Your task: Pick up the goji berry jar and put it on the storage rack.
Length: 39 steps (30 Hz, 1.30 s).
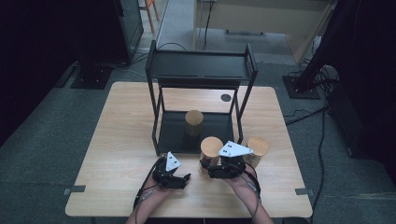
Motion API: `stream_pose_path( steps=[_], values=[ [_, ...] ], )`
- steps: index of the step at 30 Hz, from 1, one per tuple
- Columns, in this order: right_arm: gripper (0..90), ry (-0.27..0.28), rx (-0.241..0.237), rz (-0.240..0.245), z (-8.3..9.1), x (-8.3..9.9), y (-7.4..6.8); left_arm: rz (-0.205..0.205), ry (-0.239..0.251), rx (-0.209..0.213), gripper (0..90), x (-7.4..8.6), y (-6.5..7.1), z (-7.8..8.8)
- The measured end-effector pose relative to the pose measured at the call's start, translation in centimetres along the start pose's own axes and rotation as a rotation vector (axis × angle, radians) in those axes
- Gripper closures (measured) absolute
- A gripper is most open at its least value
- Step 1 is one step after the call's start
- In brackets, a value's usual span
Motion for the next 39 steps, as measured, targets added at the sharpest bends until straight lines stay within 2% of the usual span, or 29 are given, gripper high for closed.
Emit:
stream_pose_path(
  steps=[9, 13, 20, 39],
  values=[
    [25.1, 0.008, -0.001, -0.023, -0.2, -0.6, 0.4, -0.003, 0.001, 0.004, 18.3, 0.0, 0.0, 0.0],
    [25.1, 0.004, -0.006, -0.047, -0.5, -0.8, 0.7, -0.003, 0.000, 0.004, 18.4, 0.0, 0.0, 0.0],
    [25.1, -0.002, 0.016, -0.048, -1.0, -1.4, 1.0, -0.002, 0.003, 0.005, 18.3, 0.0, 0.1, 0.0],
    [25.2, -0.001, 0.024, -0.038, -1.7, -2.5, 1.3, -0.004, 0.003, 0.007, 18.3, -0.1, 0.1, -0.1]
  ],
)
Point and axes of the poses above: each handheld gripper's, and its own axes: z roughly backward along the jaws, x roughly out of its underside, y roughly to its right, the point moved 4 cm from there along -z, roughly forward along the jaws, and after that the axes turned 5 degrees about -y, right-handed, at the moved point
